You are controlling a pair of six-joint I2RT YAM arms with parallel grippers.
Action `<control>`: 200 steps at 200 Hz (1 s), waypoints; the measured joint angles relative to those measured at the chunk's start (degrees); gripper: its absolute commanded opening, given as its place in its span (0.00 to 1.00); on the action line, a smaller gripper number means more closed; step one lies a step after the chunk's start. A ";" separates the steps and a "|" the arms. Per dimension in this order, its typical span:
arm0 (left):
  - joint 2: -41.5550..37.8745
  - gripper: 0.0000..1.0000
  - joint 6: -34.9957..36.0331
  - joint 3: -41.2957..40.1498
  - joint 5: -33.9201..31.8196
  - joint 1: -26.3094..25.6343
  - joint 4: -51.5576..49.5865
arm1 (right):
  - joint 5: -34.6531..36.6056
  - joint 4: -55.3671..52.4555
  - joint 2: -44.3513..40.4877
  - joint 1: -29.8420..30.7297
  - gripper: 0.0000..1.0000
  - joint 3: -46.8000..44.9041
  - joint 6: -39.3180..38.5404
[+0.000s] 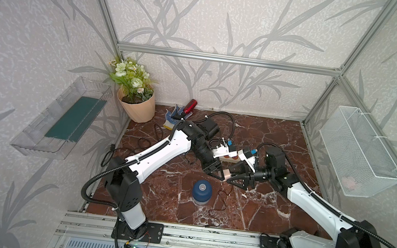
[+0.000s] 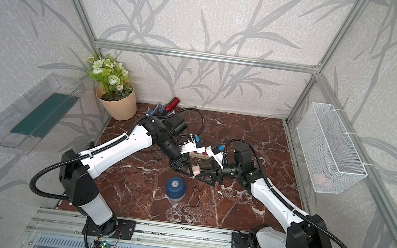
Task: Charge the cordless meat grinders
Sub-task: Pick up the plug from the center of the board.
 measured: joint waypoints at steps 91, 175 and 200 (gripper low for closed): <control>0.22 0.28 0.15 0.00 0.31 0.00 -0.24 | 0.17 -0.20 0.35 0.37 0.54 0.68 -0.28; 0.39 0.28 1.03 0.00 1.20 0.17 -0.61 | 0.87 -0.59 0.42 0.66 0.39 0.68 -1.01; 0.61 0.28 1.09 0.00 1.62 0.28 -0.66 | 0.85 -0.59 0.42 0.66 0.39 0.68 -0.72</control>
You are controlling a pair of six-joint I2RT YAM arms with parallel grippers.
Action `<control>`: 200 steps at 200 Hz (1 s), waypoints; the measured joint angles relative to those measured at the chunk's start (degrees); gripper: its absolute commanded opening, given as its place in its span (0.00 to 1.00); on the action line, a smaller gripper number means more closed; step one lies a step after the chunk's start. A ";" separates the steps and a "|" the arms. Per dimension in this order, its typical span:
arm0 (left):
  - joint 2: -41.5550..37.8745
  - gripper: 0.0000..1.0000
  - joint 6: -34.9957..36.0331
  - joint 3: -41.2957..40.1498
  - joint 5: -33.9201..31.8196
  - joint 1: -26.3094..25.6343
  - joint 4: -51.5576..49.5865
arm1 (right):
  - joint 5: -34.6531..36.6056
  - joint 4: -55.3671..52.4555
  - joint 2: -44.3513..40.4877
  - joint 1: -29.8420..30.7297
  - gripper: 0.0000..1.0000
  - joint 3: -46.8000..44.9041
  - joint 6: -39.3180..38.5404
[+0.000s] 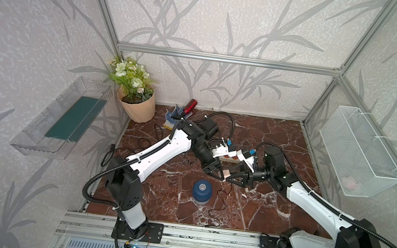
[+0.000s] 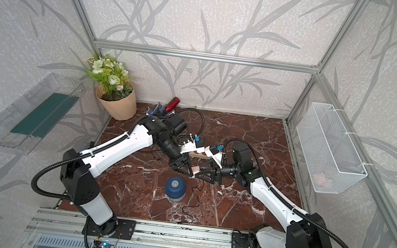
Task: Charge the cordless meat grinders
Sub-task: Pick up the plug from the center of the board, then insert the plug into the socket.
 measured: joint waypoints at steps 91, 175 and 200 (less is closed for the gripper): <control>-0.09 0.69 -3.98 -0.04 -4.90 0.72 2.64 | 3.91 -1.16 0.68 0.15 0.20 1.01 1.18; -11.30 0.99 -18.47 -4.85 -23.21 8.00 20.04 | 29.94 -20.28 5.73 0.26 0.16 14.62 2.19; -10.84 0.98 -21.79 -3.78 -30.34 8.96 20.94 | 39.15 -29.57 9.31 0.31 0.16 23.50 3.39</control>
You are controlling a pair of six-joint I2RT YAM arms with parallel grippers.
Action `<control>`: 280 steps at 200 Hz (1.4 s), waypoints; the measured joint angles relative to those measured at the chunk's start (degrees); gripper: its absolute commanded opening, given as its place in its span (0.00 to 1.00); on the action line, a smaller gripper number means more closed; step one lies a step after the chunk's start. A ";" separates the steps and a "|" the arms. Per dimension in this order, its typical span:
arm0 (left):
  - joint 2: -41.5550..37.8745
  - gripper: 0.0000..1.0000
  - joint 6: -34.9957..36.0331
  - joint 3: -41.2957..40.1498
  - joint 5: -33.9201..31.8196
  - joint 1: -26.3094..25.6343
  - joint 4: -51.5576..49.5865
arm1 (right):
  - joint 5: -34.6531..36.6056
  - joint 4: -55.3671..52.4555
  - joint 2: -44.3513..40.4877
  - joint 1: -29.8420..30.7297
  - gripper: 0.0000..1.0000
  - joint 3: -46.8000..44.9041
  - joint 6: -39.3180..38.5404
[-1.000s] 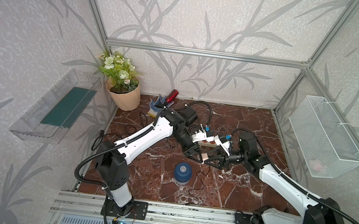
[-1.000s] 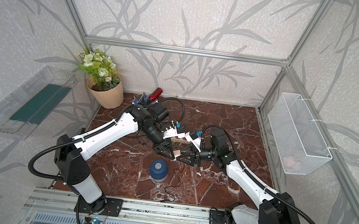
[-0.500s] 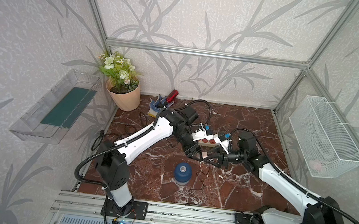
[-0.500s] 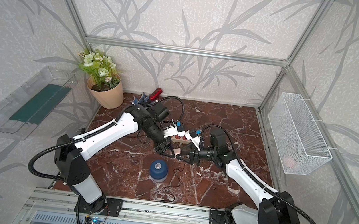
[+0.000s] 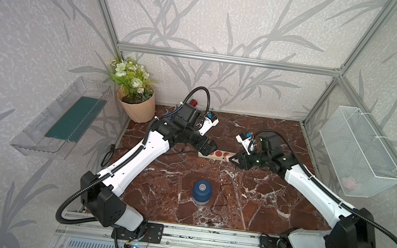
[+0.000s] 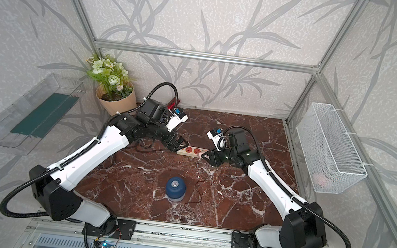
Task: Charge the cordless meat grinders
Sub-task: Insert the plug into the socket.
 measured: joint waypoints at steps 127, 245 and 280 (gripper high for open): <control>21.59 0.29 -12.90 0.85 -14.82 0.39 18.49 | 21.33 -30.27 27.41 -0.57 0.11 30.56 2.19; 29.83 0.30 -17.79 -5.22 -9.86 -0.28 35.63 | 24.33 -32.44 36.92 -1.77 0.10 37.53 7.26; 30.38 0.30 -18.40 -6.34 -10.01 -0.74 37.44 | 24.33 -32.28 36.96 -1.38 0.11 37.53 9.09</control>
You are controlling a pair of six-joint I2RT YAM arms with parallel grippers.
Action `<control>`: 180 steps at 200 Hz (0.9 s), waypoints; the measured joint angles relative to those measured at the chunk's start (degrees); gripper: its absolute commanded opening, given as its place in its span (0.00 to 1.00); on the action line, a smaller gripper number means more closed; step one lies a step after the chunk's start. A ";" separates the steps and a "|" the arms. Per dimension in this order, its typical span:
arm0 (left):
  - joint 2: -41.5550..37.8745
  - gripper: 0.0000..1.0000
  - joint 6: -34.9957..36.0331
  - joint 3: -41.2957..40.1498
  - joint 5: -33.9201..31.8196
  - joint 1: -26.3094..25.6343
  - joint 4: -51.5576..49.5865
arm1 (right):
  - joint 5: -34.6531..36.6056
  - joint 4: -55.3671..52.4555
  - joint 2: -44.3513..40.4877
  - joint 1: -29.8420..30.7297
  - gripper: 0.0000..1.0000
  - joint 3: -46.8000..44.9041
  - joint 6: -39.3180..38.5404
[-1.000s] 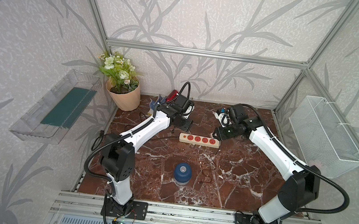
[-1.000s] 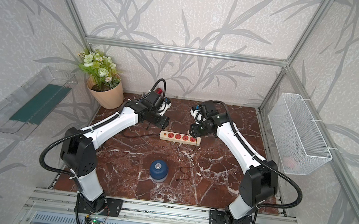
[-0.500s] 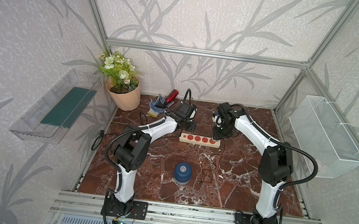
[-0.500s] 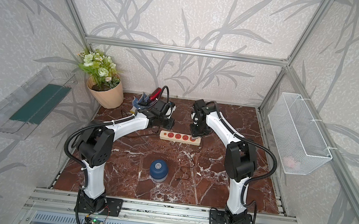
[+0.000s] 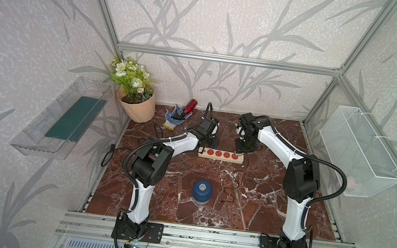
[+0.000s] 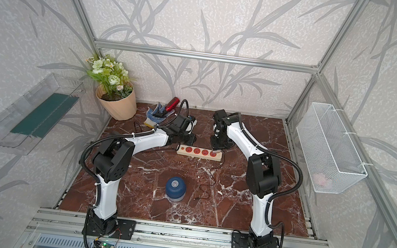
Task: Charge the cordless meat grinders
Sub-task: Insert the plug into the socket.
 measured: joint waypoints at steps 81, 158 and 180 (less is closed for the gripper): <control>0.59 0.30 -0.57 -3.06 -2.25 -1.25 1.88 | 0.24 1.36 0.00 2.49 0.11 -0.70 3.61; 0.61 0.31 -1.49 -5.20 -2.84 -1.36 4.00 | 2.38 2.82 -0.07 2.67 0.11 -3.23 5.25; 0.70 0.31 -1.49 -5.40 -2.84 -1.36 4.26 | 2.91 2.93 -0.07 2.71 0.11 -3.23 5.70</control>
